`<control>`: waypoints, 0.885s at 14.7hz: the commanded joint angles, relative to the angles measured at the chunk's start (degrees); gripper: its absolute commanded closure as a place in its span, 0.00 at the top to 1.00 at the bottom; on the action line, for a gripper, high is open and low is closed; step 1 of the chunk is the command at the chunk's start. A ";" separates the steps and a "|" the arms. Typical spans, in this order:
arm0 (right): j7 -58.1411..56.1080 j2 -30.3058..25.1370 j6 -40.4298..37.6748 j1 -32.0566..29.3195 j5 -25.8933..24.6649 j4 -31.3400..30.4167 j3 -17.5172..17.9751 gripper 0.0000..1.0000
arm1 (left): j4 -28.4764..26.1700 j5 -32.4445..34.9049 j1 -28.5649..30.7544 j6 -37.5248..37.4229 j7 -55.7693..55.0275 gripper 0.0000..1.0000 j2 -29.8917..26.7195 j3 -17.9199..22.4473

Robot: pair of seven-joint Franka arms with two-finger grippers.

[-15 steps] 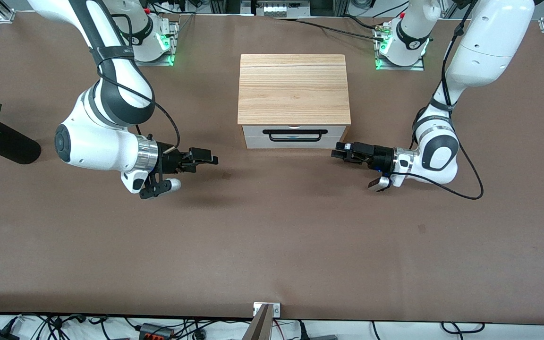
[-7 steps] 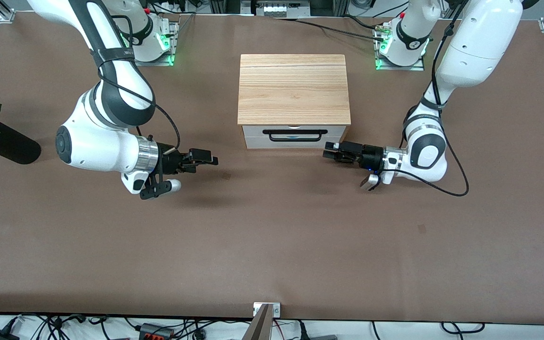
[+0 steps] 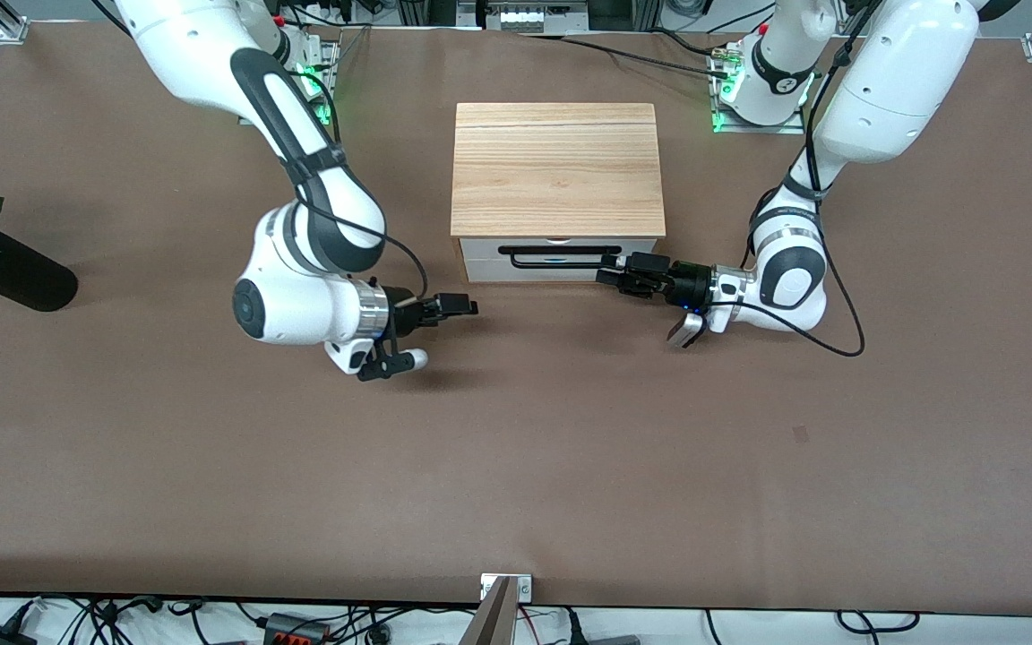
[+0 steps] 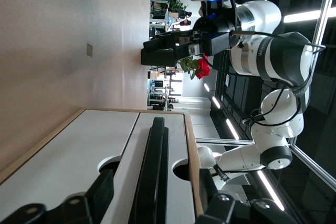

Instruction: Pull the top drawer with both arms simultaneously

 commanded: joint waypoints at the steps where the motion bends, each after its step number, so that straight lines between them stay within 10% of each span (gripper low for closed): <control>1: -2.36 -0.13 -1.53 -0.91 2.70 1.35 -0.21 1.00 | -1.40 -1.70 0.22 0.56 2.29 0.50 -0.84 -0.44; 9: -2.81 -0.21 -2.06 -1.52 3.49 1.35 -0.03 1.00 | -3.50 -1.70 0.22 1.18 4.14 0.38 -1.19 -1.85; 13: -6.68 -0.21 -8.82 -2.93 11.57 1.35 -0.21 1.00 | -3.24 -1.70 0.66 1.26 4.40 0.30 -1.28 -1.85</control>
